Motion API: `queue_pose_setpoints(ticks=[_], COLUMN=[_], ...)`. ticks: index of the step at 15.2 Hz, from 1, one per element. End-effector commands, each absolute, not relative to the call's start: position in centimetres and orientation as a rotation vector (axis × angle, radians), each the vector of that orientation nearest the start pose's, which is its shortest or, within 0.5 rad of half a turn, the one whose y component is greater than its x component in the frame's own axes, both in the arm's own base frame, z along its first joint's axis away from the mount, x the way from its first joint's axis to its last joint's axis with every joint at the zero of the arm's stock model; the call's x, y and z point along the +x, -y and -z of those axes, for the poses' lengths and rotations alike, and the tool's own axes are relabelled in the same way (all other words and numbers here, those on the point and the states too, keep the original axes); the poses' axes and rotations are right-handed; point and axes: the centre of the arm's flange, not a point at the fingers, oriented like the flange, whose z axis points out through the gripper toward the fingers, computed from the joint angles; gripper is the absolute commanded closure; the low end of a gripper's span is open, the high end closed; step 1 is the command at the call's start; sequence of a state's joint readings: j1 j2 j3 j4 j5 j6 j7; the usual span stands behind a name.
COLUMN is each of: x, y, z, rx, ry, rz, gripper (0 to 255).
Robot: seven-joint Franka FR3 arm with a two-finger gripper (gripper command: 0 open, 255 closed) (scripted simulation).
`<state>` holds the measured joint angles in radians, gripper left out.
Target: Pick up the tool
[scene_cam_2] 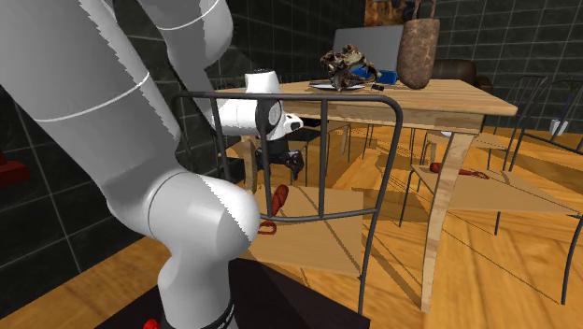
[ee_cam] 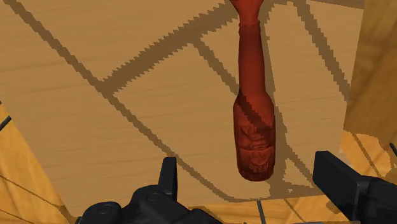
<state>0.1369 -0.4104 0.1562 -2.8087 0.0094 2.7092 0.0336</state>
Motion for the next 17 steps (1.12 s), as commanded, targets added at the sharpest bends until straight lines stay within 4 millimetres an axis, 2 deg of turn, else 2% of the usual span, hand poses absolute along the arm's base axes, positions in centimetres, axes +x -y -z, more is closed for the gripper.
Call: queue_pose_setpoints(ticks=[1, 3, 11, 13, 14, 17], x=[36.4, 36.7, 36.7, 36.7, 36.7, 36.7], y=[-12.0, -12.9, -13.1, -13.1, -13.2, -13.1], z=[-30.5, -28.2, -23.9, -23.6, -23.6, -23.6], rx=[-3.096, -3.086, -3.084, -3.084, -3.084, -3.084], ry=[0.427, 0.443, 0.446, 0.446, 0.446, 0.446], rz=[0.414, 0.416, 0.416, 0.416, 0.416, 0.416], gripper=[0, 0, 0, 0, 255, 255])
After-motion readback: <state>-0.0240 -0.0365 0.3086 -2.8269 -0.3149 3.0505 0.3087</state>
